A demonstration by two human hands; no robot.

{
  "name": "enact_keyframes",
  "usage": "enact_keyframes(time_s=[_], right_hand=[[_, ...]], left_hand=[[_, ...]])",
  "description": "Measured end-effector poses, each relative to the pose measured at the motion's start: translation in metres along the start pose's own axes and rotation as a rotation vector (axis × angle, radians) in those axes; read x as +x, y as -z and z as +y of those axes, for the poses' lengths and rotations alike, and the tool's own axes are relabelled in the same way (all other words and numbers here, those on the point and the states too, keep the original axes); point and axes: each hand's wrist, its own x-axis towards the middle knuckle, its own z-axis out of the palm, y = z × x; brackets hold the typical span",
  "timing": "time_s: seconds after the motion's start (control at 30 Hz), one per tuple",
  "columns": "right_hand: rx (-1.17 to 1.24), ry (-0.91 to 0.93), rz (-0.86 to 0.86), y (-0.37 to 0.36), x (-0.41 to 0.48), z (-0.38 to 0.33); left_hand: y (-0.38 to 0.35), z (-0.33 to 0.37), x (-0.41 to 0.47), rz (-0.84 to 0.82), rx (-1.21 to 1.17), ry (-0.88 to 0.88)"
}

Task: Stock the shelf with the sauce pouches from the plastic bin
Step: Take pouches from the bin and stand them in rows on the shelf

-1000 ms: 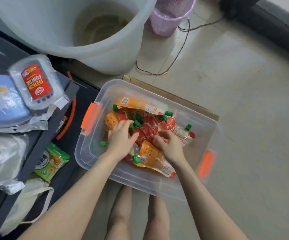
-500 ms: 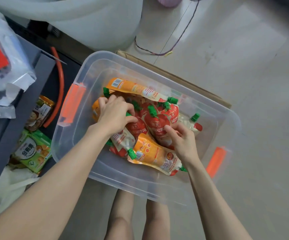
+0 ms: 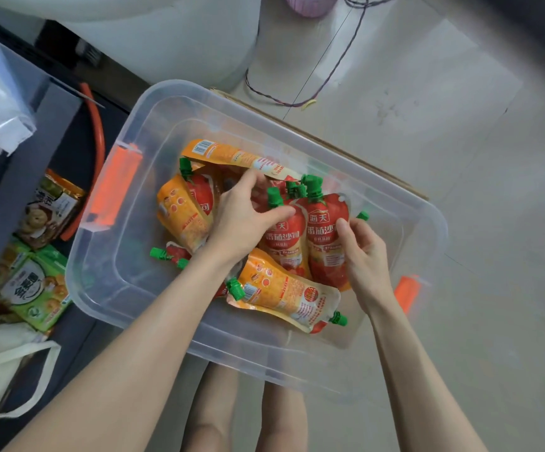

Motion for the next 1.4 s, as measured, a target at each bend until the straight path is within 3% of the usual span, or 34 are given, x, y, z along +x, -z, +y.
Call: enact_keyframes(time_s=[0.17,0.33,0.53,0.63,0.97,1.13,1.23,1.4], right_hand=[[-0.012,-0.054,-0.032,0.0,-0.011,0.012],[-0.054,-0.033,-0.015,0.001,-0.02,0.003],[0.092,0.133,-0.006,0.021,-0.044,-0.054],[0.121,0.22,-0.053,0.027,-0.069,-0.09],[0.111,0.174,-0.355,0.015,-0.209,-0.187],[-0.082,0.164,-0.586,-0.011,-0.278,-0.224],[-0.147,0.2,-0.704,-0.037,-0.317,-0.239],[-0.218,0.322,-0.86,-0.101,-0.386,-0.254]], left_hand=[[0.006,-0.004,0.006,-0.303,0.221,0.196],[0.004,0.005,-0.002,-0.336,0.028,0.134],[0.031,0.053,-0.038,-0.041,-0.475,0.004],[0.045,0.086,-0.072,0.083,-0.702,0.036],[0.112,0.13,-0.261,0.04,-1.076,0.234],[0.147,0.127,-0.368,0.133,-1.176,0.14],[0.167,0.121,-0.422,0.317,-1.17,0.071],[0.208,0.103,-0.502,0.769,-1.148,-0.021]])
